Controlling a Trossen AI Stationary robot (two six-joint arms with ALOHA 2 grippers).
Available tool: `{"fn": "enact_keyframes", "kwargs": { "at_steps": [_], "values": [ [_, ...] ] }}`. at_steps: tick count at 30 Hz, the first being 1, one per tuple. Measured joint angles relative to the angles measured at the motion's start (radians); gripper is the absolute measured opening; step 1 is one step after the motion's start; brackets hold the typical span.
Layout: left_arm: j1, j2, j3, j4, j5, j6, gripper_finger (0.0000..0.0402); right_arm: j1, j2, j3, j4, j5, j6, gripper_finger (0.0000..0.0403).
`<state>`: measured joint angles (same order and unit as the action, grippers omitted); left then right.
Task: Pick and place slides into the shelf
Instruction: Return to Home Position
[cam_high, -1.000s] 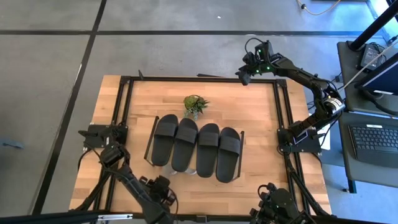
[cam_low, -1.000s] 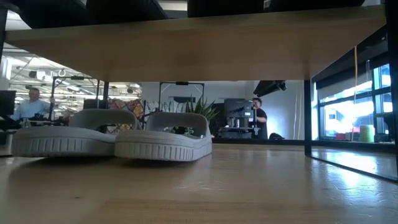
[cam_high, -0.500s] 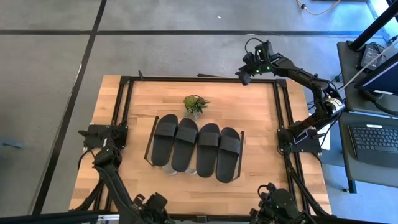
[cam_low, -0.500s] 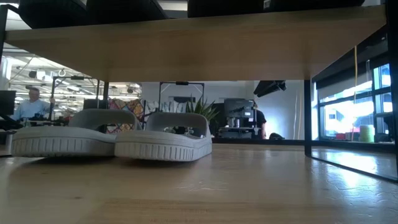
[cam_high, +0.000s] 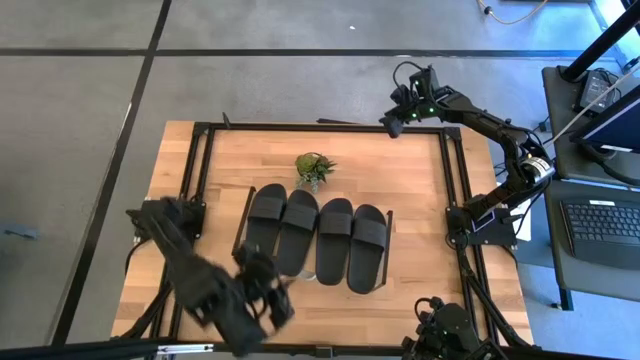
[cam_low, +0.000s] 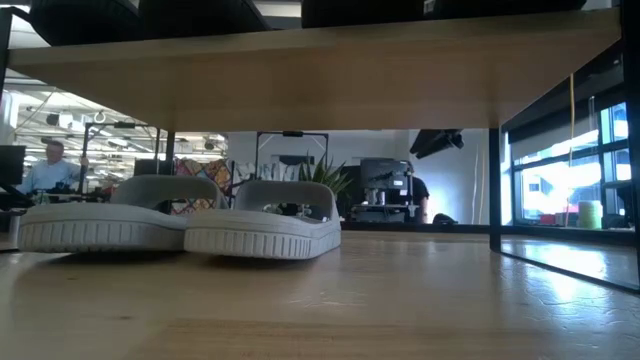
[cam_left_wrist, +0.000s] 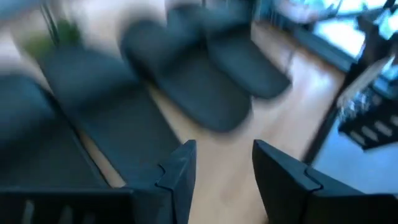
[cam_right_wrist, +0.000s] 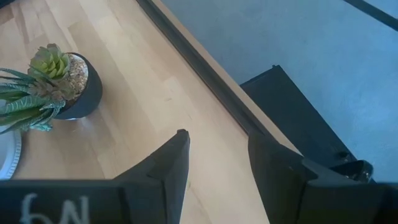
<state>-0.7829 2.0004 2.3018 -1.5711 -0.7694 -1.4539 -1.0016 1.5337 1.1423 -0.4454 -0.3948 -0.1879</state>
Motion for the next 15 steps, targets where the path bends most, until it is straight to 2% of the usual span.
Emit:
{"fn": "enact_keyframes", "kwargs": {
  "at_steps": [3, 6, 11, 15],
  "values": [
    [0.048, -0.097, 0.0, 0.0, -0.116, 0.221, 0.0147, 0.0, 0.0, 0.0, -0.005, 0.0, 0.0, 0.0165],
    [0.114, -0.193, 0.0, 0.0, -0.185, 0.452, 0.0147, 0.0, 0.0, 0.0, -0.005, 0.0, 0.0, 0.0165],
    [0.276, -0.337, 0.0, 0.0, -0.213, 0.723, 0.0147, 0.0, 0.0, 0.0, -0.004, -0.001, 0.0, 0.0165],
    [0.423, -0.449, -0.033, -0.001, -0.216, 0.833, 0.0147, 0.0, 0.0, 0.0, 0.0, -0.002, 0.003, 0.0165]
  ]
}}
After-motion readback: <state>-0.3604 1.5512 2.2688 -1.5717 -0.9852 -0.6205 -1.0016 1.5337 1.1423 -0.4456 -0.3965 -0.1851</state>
